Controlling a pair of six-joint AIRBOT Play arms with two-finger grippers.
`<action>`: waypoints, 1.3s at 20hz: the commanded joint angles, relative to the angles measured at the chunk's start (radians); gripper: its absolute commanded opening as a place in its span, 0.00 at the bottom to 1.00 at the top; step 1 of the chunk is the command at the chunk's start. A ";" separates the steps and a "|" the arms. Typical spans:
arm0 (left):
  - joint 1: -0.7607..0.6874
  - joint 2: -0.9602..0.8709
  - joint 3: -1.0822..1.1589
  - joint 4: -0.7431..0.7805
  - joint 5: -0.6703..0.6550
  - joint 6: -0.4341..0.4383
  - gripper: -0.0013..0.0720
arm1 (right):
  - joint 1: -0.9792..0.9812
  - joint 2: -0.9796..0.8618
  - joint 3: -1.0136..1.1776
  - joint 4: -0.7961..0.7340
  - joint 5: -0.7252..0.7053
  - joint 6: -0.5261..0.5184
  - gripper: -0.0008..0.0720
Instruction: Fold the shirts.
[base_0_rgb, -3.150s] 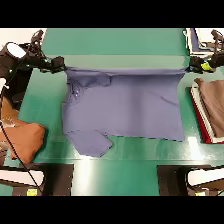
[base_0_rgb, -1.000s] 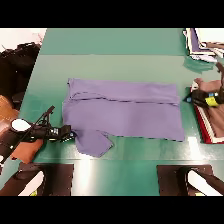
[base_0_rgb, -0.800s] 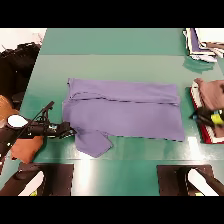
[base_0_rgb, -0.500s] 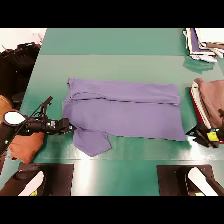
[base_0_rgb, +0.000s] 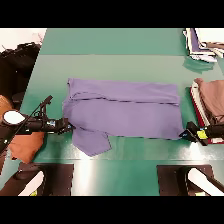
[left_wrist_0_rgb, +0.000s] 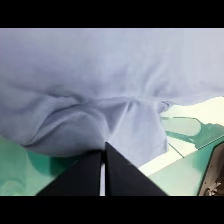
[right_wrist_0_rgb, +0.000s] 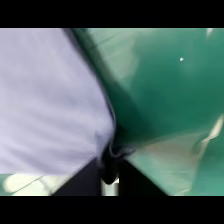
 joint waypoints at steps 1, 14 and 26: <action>0.001 0.001 0.021 0.071 -0.021 -0.034 0.05 | 0.069 -0.010 0.042 0.001 0.008 0.000 0.03; 0.001 0.289 0.158 0.255 -0.400 -0.208 0.04 | 0.137 0.302 0.209 -0.147 0.311 0.038 0.03; 0.001 -0.244 0.442 0.171 0.057 0.007 0.05 | 0.360 -0.138 0.612 -0.145 0.047 0.072 0.03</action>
